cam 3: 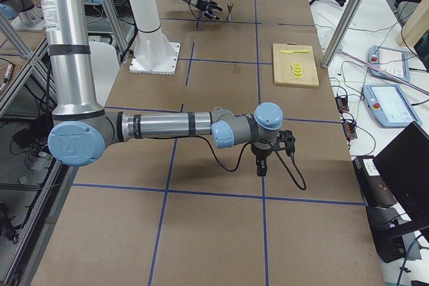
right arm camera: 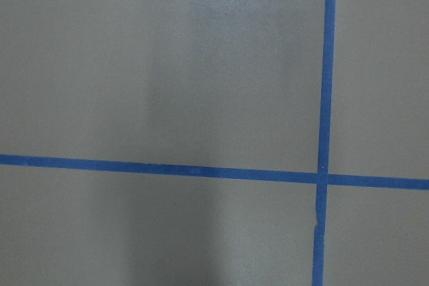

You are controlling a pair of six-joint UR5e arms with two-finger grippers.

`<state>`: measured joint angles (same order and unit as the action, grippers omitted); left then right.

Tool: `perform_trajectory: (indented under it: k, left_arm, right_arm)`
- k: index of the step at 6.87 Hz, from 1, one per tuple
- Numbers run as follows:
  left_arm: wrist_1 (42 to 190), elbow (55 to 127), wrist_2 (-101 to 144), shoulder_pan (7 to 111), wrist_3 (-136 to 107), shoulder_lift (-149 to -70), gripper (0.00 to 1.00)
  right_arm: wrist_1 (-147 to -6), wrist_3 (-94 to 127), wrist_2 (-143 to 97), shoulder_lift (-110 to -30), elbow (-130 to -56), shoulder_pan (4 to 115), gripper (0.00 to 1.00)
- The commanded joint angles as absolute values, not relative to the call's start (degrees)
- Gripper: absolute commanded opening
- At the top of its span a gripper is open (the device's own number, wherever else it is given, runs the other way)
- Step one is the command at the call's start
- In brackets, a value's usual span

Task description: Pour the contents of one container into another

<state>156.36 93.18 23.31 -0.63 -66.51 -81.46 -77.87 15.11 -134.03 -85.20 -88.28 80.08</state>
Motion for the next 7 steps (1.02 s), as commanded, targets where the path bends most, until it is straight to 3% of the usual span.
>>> perform_trajectory:
  k: [1,7]
  left_arm:
    - [156.44,92.81,22.85,1.74,-66.62,-82.17,1.00]
    - [156.36,90.00,24.69,6.32,-67.24,-86.56,1.00]
  right_arm:
    - [-77.87,15.12,-134.03,-85.08,-88.24,80.07,1.00]
    - [-77.96,15.12,-134.03,-84.99,-88.15,80.07,1.00]
